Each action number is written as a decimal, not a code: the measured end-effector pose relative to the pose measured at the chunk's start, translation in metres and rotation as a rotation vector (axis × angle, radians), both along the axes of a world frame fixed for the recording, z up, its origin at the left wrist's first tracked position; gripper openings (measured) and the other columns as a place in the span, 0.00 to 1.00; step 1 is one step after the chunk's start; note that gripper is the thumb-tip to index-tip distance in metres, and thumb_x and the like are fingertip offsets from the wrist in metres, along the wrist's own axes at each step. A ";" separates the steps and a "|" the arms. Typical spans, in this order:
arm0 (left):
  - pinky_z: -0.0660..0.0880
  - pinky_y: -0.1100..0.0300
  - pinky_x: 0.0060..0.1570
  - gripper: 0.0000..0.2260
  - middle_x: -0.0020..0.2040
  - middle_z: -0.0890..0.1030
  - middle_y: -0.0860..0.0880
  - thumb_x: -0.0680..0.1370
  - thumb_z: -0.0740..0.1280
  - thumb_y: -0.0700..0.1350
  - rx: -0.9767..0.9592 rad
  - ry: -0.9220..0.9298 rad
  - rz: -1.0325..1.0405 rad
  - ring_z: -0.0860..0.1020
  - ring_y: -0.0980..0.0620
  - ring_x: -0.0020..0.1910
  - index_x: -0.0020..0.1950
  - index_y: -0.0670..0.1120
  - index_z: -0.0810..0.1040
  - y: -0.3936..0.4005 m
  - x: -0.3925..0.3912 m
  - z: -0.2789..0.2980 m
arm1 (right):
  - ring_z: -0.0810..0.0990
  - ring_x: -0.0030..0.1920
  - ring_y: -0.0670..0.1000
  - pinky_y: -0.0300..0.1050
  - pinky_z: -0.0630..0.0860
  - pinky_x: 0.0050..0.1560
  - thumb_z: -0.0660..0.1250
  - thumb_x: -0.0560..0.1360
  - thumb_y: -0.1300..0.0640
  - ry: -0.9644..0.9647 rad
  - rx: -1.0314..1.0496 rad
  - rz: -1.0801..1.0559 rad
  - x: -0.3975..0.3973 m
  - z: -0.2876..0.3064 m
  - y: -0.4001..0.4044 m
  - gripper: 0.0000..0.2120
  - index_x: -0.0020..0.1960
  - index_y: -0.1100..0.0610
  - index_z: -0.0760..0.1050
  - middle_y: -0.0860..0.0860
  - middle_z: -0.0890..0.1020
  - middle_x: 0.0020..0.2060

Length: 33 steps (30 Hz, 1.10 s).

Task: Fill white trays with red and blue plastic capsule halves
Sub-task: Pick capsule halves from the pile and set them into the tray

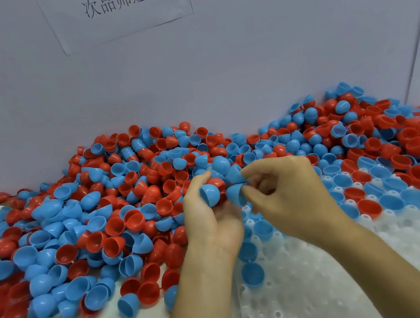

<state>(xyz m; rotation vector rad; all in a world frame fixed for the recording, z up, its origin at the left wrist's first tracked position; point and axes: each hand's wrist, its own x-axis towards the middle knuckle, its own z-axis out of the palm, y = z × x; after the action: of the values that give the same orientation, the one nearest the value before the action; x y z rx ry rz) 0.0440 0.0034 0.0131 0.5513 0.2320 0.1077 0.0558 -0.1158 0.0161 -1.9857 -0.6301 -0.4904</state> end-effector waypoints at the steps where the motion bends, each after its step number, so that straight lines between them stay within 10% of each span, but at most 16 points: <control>1: 0.78 0.60 0.37 0.09 0.35 0.79 0.44 0.79 0.64 0.39 -0.022 0.011 0.035 0.79 0.50 0.31 0.39 0.41 0.77 0.001 0.001 0.000 | 0.79 0.26 0.44 0.37 0.77 0.32 0.73 0.71 0.65 0.013 -0.031 0.021 0.000 0.005 -0.007 0.08 0.40 0.53 0.83 0.45 0.80 0.27; 9: 0.79 0.62 0.34 0.10 0.33 0.81 0.45 0.76 0.68 0.37 -0.108 0.040 0.123 0.79 0.50 0.32 0.34 0.41 0.80 0.009 0.004 -0.003 | 0.79 0.28 0.41 0.31 0.71 0.28 0.76 0.71 0.52 0.404 -0.718 0.141 -0.009 0.021 -0.033 0.05 0.41 0.46 0.80 0.40 0.80 0.28; 16: 0.80 0.61 0.33 0.06 0.37 0.81 0.43 0.76 0.69 0.36 -0.109 0.054 0.117 0.79 0.48 0.36 0.38 0.40 0.79 0.007 0.005 -0.003 | 0.81 0.39 0.50 0.43 0.77 0.36 0.76 0.68 0.57 0.352 -1.040 0.015 -0.020 0.009 -0.007 0.07 0.42 0.49 0.80 0.46 0.80 0.42; 20: 0.80 0.61 0.33 0.07 0.37 0.81 0.43 0.76 0.69 0.37 -0.092 0.047 0.089 0.81 0.49 0.31 0.37 0.40 0.79 0.006 0.005 -0.003 | 0.83 0.41 0.52 0.48 0.83 0.45 0.77 0.69 0.52 0.423 -1.015 0.053 -0.017 0.009 -0.013 0.11 0.51 0.50 0.84 0.48 0.83 0.43; 24: 0.80 0.61 0.34 0.04 0.41 0.81 0.42 0.76 0.69 0.37 -0.054 0.029 0.085 0.81 0.48 0.36 0.41 0.40 0.79 0.005 0.004 -0.003 | 0.79 0.34 0.39 0.31 0.70 0.34 0.73 0.73 0.44 0.439 -0.891 0.135 -0.010 0.021 -0.033 0.10 0.54 0.43 0.83 0.40 0.79 0.33; 29: 0.79 0.62 0.36 0.03 0.50 0.77 0.43 0.78 0.67 0.38 0.117 0.047 0.093 0.77 0.49 0.38 0.51 0.40 0.77 0.000 0.011 -0.007 | 0.84 0.38 0.43 0.39 0.80 0.37 0.67 0.68 0.32 0.360 -0.275 0.199 -0.008 0.025 -0.030 0.16 0.52 0.37 0.78 0.42 0.83 0.38; 33: 0.78 0.54 0.41 0.04 0.50 0.77 0.43 0.78 0.66 0.41 0.187 0.061 0.004 0.80 0.44 0.42 0.52 0.46 0.75 -0.003 0.009 -0.010 | 0.84 0.37 0.49 0.46 0.82 0.42 0.74 0.69 0.42 0.304 -0.053 0.190 -0.011 0.010 -0.002 0.11 0.48 0.43 0.77 0.49 0.84 0.37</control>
<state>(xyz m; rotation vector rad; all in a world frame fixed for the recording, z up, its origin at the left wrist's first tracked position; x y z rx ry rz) 0.0529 0.0002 0.0031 0.7408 0.2843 0.1168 0.0447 -0.1175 0.0263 -1.9735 -0.6347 -0.0543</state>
